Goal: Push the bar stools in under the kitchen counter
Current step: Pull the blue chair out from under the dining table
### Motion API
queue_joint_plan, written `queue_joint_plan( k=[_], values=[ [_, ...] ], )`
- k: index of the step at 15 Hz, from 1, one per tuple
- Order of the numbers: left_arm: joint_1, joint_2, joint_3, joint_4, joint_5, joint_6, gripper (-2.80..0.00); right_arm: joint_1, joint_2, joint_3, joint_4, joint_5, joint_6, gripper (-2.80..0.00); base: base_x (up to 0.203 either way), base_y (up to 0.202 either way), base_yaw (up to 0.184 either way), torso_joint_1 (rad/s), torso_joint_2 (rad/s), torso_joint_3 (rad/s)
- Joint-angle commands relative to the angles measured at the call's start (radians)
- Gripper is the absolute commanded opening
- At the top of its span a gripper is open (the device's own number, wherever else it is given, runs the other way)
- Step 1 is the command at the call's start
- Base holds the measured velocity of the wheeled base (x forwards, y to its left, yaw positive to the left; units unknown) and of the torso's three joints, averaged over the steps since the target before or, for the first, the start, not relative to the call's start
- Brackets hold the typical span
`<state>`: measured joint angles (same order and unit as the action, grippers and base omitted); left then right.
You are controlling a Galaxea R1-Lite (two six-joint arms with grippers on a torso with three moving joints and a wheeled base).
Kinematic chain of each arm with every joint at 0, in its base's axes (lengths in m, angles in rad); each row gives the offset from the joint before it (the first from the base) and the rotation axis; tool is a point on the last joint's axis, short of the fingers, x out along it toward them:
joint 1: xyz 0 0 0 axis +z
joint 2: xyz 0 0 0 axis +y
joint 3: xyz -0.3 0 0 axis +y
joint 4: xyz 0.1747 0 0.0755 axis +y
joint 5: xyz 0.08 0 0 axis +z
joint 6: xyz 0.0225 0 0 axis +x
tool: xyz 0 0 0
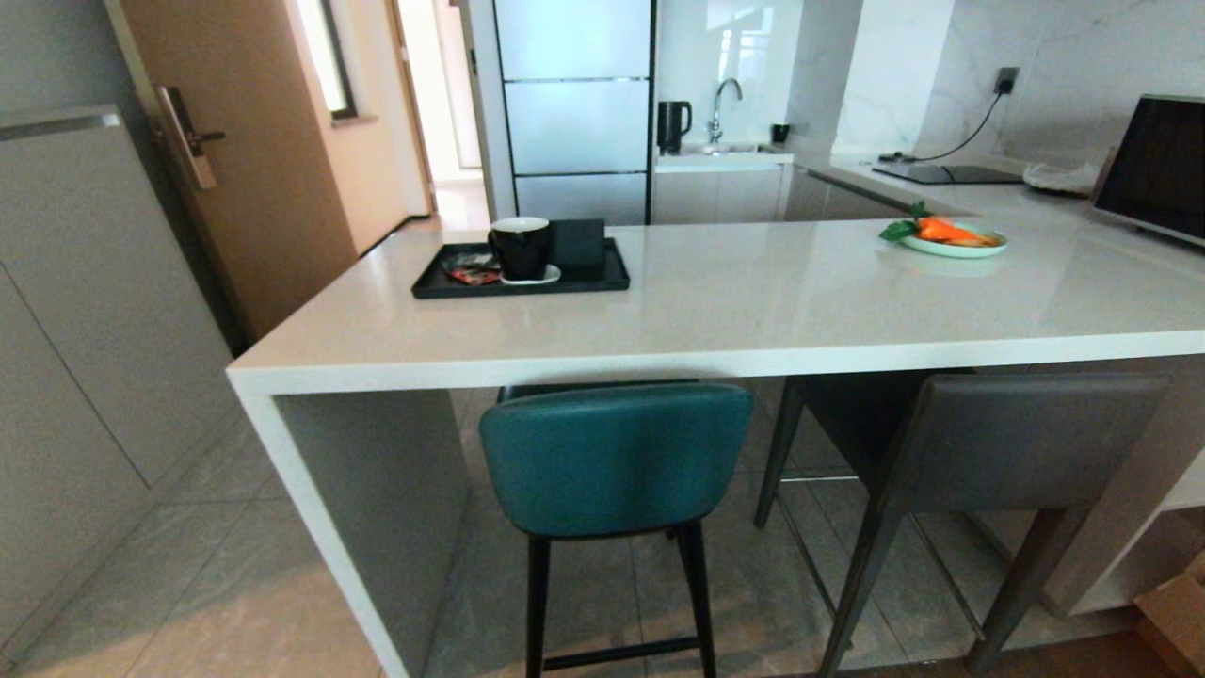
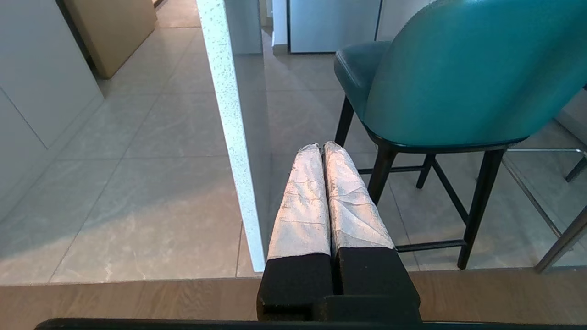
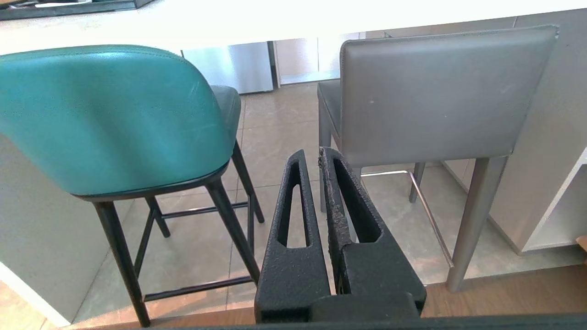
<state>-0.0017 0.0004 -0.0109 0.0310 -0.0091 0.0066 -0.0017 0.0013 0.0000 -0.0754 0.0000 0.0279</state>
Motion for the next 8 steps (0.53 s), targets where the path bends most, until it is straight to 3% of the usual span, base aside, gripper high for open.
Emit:
queue_joint_plan(
  k=[1, 8],
  values=[
    [0.0, 0.0, 0.002, -0.002, 0.001, 0.0, -2.8, 0.0, 0.0, 0.029, 0.0, 0.0, 0.001, -2.8, 0.0, 0.0, 0.0, 0.0, 0.0, 0.0],
    [0.0, 0.0, 0.009, -0.026, 0.005, -0.01, -2.8, 0.0, 0.0, 0.029, 0.0, 0.0, 0.003, -2.8, 0.0, 0.0, 0.0, 0.0, 0.0, 0.0]
  ],
)
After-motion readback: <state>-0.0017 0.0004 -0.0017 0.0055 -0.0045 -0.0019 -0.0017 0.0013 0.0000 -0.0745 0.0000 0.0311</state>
